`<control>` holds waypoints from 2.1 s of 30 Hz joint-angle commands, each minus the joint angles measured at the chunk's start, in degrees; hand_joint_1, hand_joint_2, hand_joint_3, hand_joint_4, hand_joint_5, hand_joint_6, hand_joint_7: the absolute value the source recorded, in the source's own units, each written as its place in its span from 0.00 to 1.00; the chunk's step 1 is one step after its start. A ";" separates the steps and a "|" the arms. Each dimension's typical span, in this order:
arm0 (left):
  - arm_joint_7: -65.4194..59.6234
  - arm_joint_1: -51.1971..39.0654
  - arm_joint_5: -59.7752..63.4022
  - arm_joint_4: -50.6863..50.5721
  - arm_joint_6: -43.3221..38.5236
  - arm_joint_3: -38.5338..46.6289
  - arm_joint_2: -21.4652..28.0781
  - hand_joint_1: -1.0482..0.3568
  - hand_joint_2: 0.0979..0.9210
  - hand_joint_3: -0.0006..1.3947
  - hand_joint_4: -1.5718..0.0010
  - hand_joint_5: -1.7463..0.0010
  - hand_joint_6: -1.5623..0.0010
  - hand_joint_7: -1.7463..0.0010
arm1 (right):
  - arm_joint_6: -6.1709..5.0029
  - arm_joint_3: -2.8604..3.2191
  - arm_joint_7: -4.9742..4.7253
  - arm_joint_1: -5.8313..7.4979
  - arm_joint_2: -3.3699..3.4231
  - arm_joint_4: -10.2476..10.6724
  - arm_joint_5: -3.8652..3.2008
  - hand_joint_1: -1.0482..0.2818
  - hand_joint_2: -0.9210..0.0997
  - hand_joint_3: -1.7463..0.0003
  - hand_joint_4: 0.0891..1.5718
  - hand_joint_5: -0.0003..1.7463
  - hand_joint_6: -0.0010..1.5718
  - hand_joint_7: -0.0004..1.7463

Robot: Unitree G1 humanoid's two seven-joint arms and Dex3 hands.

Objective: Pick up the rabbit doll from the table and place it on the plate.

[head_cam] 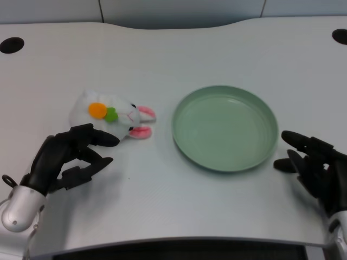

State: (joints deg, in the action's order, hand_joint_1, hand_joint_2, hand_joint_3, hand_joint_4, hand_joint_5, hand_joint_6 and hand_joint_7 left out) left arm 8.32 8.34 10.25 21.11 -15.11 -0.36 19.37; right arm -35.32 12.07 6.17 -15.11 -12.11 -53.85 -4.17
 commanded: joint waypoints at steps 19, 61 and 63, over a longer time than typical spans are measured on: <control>0.49 0.49 -0.37 1.80 -0.50 0.03 0.49 0.47 1.00 0.18 0.69 0.27 0.59 0.58 | -0.20 -0.09 -0.08 -0.28 0.35 -0.91 -0.48 0.51 0.00 0.89 0.47 0.46 0.63 0.01; -1.14 1.08 15.55 -20.31 -2.44 0.31 9.96 0.35 1.00 0.06 0.92 0.46 0.73 0.89 | 2.53 -1.65 -2.03 1.81 1.44 4.30 0.61 0.50 0.00 0.89 0.47 0.46 0.63 0.01; 1.04 2.09 18.24 -22.74 1.19 -0.14 11.61 0.33 1.00 0.05 0.93 0.55 0.73 0.94 | 2.39 -1.77 -2.19 1.82 1.53 4.35 0.78 0.50 0.00 0.89 0.47 0.45 0.63 0.01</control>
State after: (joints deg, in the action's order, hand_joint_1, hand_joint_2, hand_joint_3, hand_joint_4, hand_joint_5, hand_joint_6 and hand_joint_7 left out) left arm 7.90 9.64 26.98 -0.06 -15.82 0.07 29.55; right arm -32.79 10.42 4.33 -13.84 -11.03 -49.81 -3.60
